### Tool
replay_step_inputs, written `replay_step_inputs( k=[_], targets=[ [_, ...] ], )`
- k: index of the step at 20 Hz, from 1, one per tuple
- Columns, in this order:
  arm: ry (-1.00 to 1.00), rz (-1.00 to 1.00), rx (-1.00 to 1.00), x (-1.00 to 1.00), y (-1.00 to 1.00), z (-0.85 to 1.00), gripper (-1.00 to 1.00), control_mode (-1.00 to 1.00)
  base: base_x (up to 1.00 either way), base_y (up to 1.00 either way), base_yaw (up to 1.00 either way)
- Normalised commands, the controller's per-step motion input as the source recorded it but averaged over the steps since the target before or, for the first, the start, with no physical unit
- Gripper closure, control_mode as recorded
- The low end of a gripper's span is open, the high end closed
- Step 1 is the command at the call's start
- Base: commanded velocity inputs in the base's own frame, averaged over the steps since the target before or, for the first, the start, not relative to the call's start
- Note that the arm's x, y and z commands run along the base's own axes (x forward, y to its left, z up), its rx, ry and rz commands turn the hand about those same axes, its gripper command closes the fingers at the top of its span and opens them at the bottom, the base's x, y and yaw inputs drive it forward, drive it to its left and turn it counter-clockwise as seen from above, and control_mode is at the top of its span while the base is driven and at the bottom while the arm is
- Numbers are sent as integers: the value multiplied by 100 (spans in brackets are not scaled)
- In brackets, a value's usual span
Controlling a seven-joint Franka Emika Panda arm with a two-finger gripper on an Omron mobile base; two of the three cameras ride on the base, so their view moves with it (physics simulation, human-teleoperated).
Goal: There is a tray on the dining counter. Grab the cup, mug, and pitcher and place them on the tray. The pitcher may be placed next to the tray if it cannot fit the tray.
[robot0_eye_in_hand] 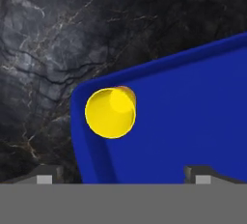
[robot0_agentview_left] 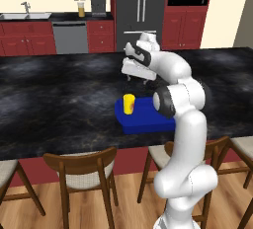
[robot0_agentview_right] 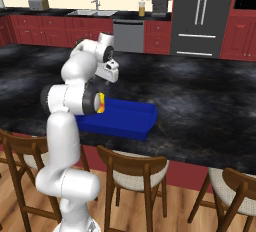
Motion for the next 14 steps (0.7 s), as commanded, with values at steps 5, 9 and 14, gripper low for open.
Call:
replay_step_inputs(
  k=[5,9,14],
  targets=[
    [-5,12,-3,-36,-9,44,-100,-100,0,0,0],
    [-2,14,-3,-33,-7,30,-100,-100,0,0,0],
    [-3,16,-3,-53,-19,32,-100,-100,0,0,0]
  ],
)
